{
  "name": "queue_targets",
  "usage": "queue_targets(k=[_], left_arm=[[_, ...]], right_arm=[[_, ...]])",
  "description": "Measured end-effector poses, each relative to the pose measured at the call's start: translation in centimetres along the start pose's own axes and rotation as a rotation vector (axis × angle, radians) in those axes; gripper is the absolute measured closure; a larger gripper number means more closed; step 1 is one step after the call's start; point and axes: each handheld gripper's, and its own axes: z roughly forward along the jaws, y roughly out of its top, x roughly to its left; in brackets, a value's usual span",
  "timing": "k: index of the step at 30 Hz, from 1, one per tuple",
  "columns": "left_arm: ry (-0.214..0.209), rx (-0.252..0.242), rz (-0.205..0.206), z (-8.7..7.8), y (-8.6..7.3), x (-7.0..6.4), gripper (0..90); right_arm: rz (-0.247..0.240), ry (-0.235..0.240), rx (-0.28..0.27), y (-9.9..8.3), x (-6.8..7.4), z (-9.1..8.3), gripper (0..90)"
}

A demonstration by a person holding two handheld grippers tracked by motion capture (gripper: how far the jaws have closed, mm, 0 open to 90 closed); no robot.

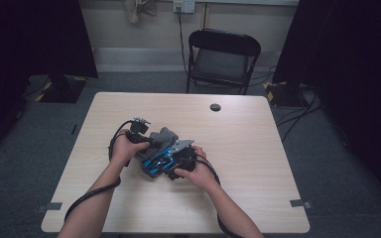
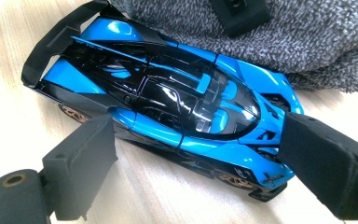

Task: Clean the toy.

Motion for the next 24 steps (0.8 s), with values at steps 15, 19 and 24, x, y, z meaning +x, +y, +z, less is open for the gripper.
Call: queue_targets(k=[15, 19, 24], left_arm=[[0.030, -0.049, -0.067, -0.7, -0.6, 1.5, 49.3], [0.010, 0.001, -0.061, 0.2, -1.0, 1.4, 57.0], [-0.014, 0.001, -0.091, 0.2, -1.4, 1.5, 66.0]], right_arm=[[-0.005, 0.002, 0.005, 0.1, 0.0, 0.0, 10.6], [-0.006, 0.002, 0.005, 0.1, 0.0, 0.0, 10.6], [-0.006, 0.002, 0.002, 0.0, 0.0, 0.0, 10.6]])
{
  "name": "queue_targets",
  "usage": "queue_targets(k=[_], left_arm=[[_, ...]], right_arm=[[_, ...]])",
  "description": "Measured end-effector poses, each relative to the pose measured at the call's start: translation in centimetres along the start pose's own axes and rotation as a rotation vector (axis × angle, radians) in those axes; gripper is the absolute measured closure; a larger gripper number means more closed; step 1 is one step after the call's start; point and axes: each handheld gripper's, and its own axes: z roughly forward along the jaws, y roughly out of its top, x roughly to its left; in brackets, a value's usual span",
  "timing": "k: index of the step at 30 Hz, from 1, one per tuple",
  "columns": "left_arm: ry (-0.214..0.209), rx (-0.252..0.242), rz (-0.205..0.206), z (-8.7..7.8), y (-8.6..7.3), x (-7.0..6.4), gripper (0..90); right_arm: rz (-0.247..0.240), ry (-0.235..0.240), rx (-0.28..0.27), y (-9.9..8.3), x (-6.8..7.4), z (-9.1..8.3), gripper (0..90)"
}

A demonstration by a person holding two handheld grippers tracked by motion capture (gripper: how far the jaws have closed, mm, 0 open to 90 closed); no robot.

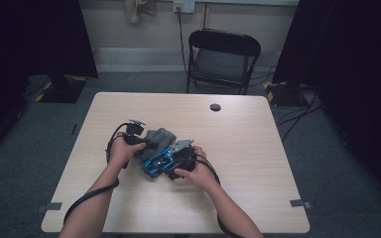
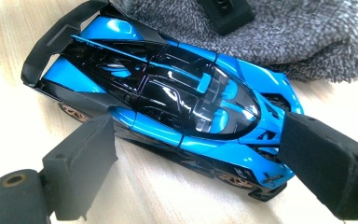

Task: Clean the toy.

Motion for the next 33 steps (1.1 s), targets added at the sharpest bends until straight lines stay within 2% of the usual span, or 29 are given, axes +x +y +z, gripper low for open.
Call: queue_targets(k=[4, 8, 15, 20, 27, 33], left_arm=[[-0.020, 0.026, -0.016, -0.2, -0.1, -0.3, 71.3], [-0.038, 0.044, -0.014, -0.5, -0.2, -0.6, 72.9], [-0.033, 0.079, 0.030, -1.6, -0.4, -0.8, 73.7], [-0.035, 0.096, 0.028, -2.4, -0.7, -0.4, 73.7], [-0.036, 0.084, 0.034, -3.1, -1.5, -0.3, 73.7], [-0.037, 0.096, 0.030, -3.8, -1.9, 0.0, 73.7]], right_arm=[[-0.003, -0.001, 0.003, 0.0, 0.0, 0.0, 10.6], [-0.003, -0.001, 0.000, 0.0, 0.0, 0.0, 10.6], [-0.004, -0.001, 0.003, 0.0, 0.0, 0.0, 10.6], [-0.002, -0.001, 0.004, 0.1, 0.0, 0.0, 10.6], [-0.003, -0.002, 0.003, 0.0, 0.0, 0.0, 10.6], [-0.002, -0.003, 0.005, 0.1, 0.0, 0.0, 10.6]])
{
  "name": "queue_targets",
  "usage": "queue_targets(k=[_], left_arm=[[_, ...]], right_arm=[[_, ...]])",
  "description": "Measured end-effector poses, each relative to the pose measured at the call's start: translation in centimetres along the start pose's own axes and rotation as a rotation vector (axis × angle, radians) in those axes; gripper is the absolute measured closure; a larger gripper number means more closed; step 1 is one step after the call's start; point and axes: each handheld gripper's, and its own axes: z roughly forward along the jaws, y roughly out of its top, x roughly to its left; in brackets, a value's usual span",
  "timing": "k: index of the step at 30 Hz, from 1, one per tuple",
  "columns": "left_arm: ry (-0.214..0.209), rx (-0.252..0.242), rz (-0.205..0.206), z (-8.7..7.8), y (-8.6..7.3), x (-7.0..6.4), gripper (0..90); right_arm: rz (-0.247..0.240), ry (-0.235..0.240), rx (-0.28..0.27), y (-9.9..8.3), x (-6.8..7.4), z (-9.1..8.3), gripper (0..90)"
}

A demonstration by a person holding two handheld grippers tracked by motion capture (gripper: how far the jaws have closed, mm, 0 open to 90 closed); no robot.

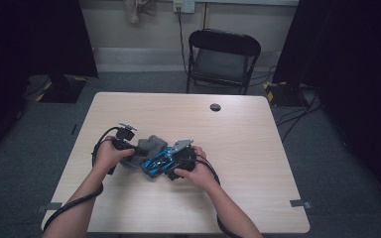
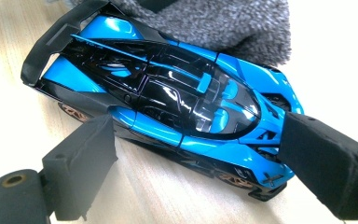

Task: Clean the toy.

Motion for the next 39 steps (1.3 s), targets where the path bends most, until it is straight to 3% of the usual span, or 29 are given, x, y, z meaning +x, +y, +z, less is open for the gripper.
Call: queue_targets(k=[15, 23, 30, 39], left_arm=[[0.008, -0.005, -0.005, -1.8, -1.3, 0.4, 73.6], [0.020, -0.071, 0.010, -2.9, 0.5, 0.2, 73.5], [0.012, -0.086, 0.010, -1.1, 2.8, -0.5, 73.5], [0.059, -0.094, 0.024, 2.6, 4.4, -1.0, 73.6]], right_arm=[[0.001, -0.002, 0.002, 0.0, 0.0, 0.0, 10.5], [0.000, -0.002, 0.006, 0.1, 0.0, 0.0, 10.5], [0.001, -0.002, 0.004, 0.0, 0.0, 0.0, 10.5], [-0.004, 0.000, 0.006, 0.0, 0.0, 0.0, 10.5]])
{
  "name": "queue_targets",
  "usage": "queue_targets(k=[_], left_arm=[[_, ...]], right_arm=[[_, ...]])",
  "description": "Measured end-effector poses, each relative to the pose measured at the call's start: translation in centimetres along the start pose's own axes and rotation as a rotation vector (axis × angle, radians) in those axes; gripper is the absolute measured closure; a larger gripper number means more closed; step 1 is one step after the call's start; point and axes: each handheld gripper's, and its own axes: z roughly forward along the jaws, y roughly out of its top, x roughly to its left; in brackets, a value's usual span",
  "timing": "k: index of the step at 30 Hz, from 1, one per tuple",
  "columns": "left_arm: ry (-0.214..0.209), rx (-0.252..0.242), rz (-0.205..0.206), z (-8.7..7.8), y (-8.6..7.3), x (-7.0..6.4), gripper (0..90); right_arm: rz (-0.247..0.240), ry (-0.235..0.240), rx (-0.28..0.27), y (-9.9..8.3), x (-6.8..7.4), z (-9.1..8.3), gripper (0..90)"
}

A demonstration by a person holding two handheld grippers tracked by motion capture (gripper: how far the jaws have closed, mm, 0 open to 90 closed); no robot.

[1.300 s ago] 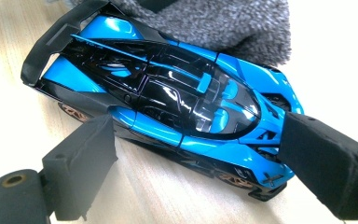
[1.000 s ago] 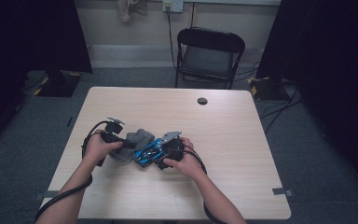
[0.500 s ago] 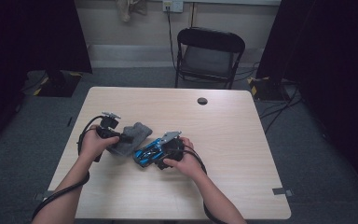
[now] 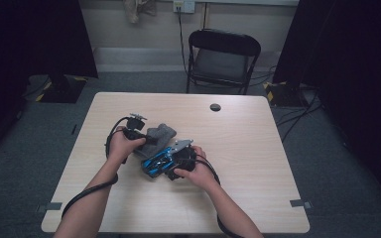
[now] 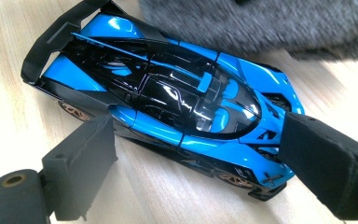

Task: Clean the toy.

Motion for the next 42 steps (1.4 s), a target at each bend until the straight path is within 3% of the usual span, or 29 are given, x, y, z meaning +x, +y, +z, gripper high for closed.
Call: queue_targets(k=[10, 26, 42], left_arm=[[-0.017, 0.018, -0.005, 2.0, -0.3, -0.6, 73.4], [-0.022, 0.046, 0.021, 1.1, -0.9, -0.7, 73.4], [-0.028, 0.071, 0.020, -0.4, -2.1, -0.1, 73.4]], right_arm=[[-0.001, -0.001, -0.002, 0.0, 0.0, 0.0, 10.5], [-0.004, 0.002, 0.000, 0.0, 0.0, 0.0, 10.6], [-0.001, 0.001, -0.001, 0.0, 0.0, 0.0, 10.6]])
